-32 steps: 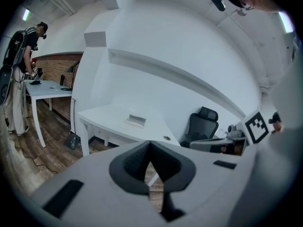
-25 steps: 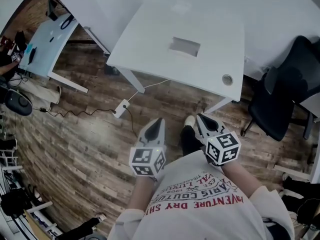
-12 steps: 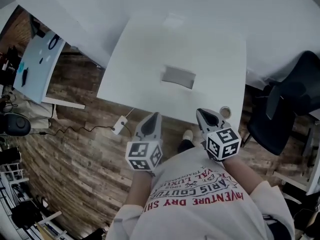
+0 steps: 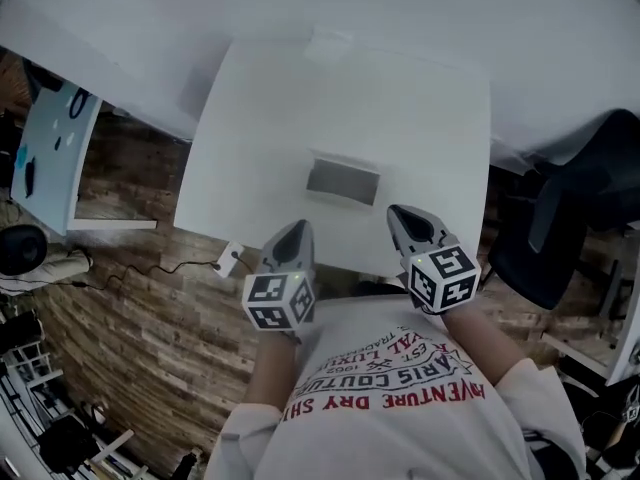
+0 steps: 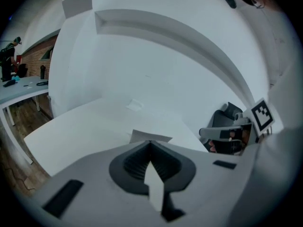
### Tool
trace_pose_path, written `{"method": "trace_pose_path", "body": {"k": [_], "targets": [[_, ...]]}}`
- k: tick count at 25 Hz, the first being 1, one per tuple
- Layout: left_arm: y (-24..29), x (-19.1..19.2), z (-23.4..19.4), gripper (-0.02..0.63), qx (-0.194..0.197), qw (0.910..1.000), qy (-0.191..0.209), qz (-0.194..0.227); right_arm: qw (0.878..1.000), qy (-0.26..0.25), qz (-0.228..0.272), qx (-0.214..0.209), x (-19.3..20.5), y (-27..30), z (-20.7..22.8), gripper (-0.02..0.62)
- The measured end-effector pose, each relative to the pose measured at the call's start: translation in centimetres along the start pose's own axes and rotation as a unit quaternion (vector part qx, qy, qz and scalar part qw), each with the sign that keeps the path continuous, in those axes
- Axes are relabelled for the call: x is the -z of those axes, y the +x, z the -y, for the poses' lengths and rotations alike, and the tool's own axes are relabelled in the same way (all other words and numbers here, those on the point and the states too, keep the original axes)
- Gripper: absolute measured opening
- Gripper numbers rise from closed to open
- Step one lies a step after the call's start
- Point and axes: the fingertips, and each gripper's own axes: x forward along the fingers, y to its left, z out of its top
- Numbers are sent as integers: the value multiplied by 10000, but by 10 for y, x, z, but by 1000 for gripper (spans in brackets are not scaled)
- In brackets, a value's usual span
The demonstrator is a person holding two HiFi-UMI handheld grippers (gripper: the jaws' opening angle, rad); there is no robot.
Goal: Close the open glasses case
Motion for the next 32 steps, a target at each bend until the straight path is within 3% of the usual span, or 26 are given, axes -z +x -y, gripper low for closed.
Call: {"method": "trace_pose_path", "body": {"k": [8,18,28,32], "targets": [[54,12,-20,3,433,9956,295,-775,9971,447,-191,589,13,29,24,12],[104,44,-36,3,1097,9771,828,-1623,9902,668,-444,1140,22,71,32,12],[118,61,-40,3,1363,9678,828,-1949,9856,168,-448,1621,2,101,55,12],[118,61,-42,3,1425,9686,730,-1900,9835,393,-619,1653,12,110,62,12]]}}
